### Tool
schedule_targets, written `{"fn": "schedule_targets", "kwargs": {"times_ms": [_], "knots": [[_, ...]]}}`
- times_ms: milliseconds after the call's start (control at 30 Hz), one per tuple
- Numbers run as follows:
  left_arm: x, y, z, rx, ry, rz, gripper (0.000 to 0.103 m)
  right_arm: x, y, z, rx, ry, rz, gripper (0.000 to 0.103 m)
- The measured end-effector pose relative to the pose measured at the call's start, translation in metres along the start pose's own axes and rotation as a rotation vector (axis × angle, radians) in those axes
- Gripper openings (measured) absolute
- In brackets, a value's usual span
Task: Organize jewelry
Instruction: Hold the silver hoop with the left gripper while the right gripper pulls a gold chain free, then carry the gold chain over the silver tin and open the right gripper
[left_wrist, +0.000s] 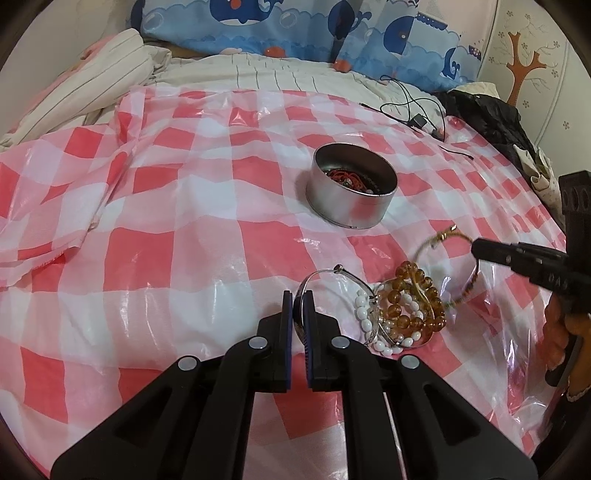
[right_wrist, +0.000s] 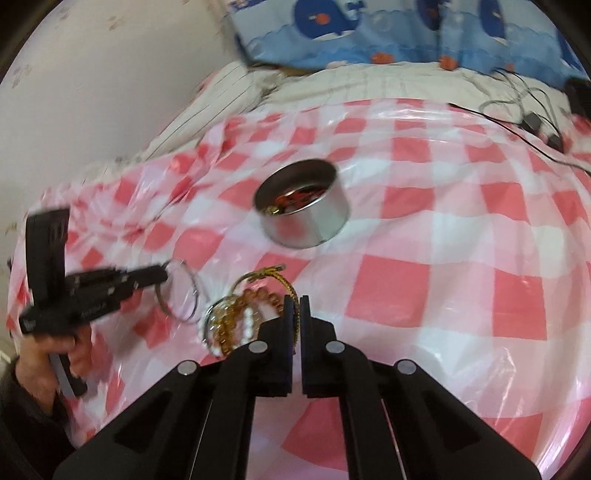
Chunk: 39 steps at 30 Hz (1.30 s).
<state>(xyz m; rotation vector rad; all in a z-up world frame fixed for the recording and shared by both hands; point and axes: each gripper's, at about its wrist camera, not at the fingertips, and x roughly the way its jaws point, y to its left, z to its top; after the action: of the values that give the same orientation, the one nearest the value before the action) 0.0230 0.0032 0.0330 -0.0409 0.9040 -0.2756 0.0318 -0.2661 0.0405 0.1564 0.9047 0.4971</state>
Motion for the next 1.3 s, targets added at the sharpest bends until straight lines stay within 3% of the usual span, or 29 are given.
{"fn": "schedule_targets", "kwargs": {"times_ms": [200,433,667,700,767,833,867,900,967,1000,1133,1300], "knots": [[0.001,-0.001,-0.001,0.003,0.0,-0.003,0.005,0.0,-0.007,0.003,0.032,-0.012,-0.028,0.004],[0.006,-0.005,-0.003,0.026,0.016,0.022,0.005,0.02,-0.008,-0.006,-0.005,0.038,-0.149,0.004],[0.011,-0.007,-0.004,0.044,0.034,0.045,0.01,0.031,-0.009,-0.012,-0.022,0.094,-0.195,0.005],[0.012,-0.007,-0.004,0.048,0.038,0.048,0.011,0.032,-0.01,-0.012,-0.024,0.101,-0.197,0.009],[0.017,-0.009,-0.006,0.067,0.063,0.051,0.023,0.037,-0.009,-0.014,-0.031,0.12,-0.192,0.023],[0.022,-0.013,-0.01,0.092,0.073,0.068,0.025,0.04,-0.004,-0.017,-0.057,0.128,-0.203,0.024],[0.023,-0.016,-0.011,0.109,0.072,0.084,0.025,0.043,-0.001,-0.018,-0.079,0.132,-0.22,0.024],[0.023,-0.018,-0.011,0.119,0.071,0.09,0.024,0.043,0.001,-0.018,-0.095,0.134,-0.232,0.017],[0.021,-0.021,-0.011,0.134,0.065,0.08,0.006,0.043,0.001,-0.019,-0.09,0.138,-0.232,0.006],[0.019,-0.021,-0.01,0.135,0.057,0.068,0.004,0.041,-0.001,-0.018,-0.076,0.133,-0.22,0.004],[0.008,-0.024,-0.006,0.133,0.006,0.054,0.003,0.027,-0.008,-0.012,-0.002,0.072,-0.149,0.004],[0.007,-0.023,-0.005,0.126,-0.003,0.072,0.003,0.002,-0.009,-0.001,0.04,-0.039,-0.099,0.004]]}}
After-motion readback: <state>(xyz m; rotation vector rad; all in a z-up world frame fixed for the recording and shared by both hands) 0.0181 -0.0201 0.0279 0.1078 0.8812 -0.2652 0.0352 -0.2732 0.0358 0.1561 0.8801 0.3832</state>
